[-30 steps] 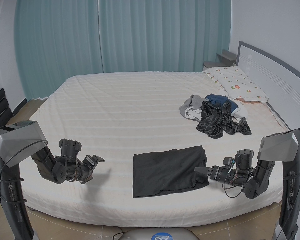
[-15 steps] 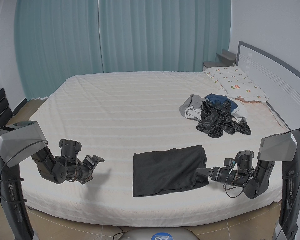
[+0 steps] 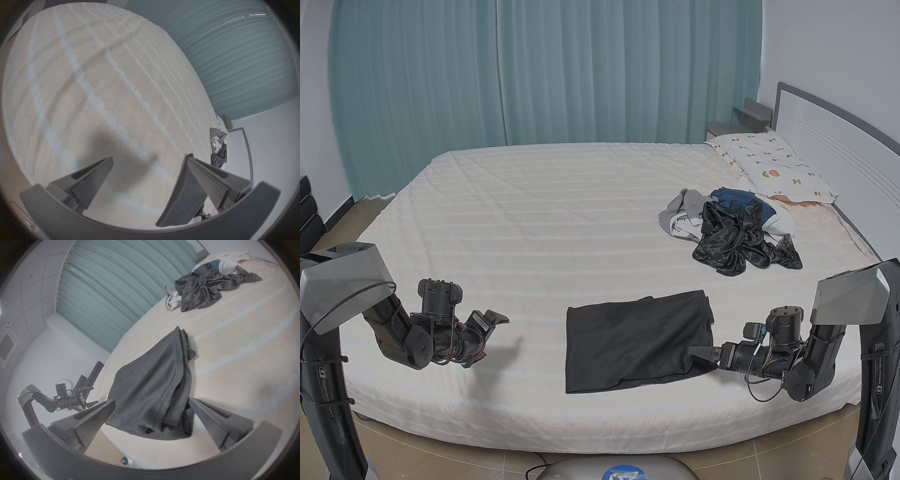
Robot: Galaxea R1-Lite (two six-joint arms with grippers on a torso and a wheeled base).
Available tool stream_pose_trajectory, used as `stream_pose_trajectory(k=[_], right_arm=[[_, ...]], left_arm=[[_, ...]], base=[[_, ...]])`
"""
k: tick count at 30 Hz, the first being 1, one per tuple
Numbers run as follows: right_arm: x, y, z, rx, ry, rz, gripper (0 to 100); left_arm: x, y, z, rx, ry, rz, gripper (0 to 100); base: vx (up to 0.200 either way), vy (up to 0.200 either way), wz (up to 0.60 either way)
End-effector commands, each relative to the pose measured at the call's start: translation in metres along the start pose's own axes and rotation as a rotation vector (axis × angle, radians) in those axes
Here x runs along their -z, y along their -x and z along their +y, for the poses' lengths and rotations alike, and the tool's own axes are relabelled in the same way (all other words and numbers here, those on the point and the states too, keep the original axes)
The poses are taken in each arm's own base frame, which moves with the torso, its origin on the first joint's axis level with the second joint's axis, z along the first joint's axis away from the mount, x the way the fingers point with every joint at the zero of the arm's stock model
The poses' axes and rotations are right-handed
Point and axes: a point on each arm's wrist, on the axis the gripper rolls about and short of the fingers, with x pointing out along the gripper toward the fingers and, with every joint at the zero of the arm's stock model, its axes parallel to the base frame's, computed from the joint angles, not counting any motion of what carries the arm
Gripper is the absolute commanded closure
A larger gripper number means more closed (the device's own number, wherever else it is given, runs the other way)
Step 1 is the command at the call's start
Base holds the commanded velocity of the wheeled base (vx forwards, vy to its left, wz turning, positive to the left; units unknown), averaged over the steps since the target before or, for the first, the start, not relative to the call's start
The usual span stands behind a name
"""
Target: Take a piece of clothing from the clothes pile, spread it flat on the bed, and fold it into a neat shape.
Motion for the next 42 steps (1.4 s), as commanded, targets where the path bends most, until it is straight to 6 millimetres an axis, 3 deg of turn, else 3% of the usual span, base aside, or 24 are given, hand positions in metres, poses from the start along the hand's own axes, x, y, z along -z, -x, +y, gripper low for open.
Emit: stream_pose_trajectory(k=[1, 11, 19, 42], right_arm=[[-0.001, 0.001, -0.001, 0.004, 0.009, -0.006, 100], [-0.003, 0.011, -0.007, 0.028, 0.045, -0.011, 100], [-0.005, 0.022, -0.024, 0.075, 0.092, -0.023, 100], [0.007, 0.028, -0.045, 0.124, 0.202, 0.037, 100]], left_arm=[[0.000, 0.000, 0.000, 0.000, 0.000, 0.000, 0], [0.000, 0.000, 0.000, 0.001, 0.000, -0.001, 0], [0.000, 0.000, 0.000, 0.001, 0.000, -0.001, 0], [0.000, -0.001, 0.000, 0.000, 0.000, 0.000, 0]], base=[[0.000, 0.000, 0.00], [0.000, 0.000, 0.00], [0.000, 0.000, 0.00], [0.000, 0.000, 0.00]])
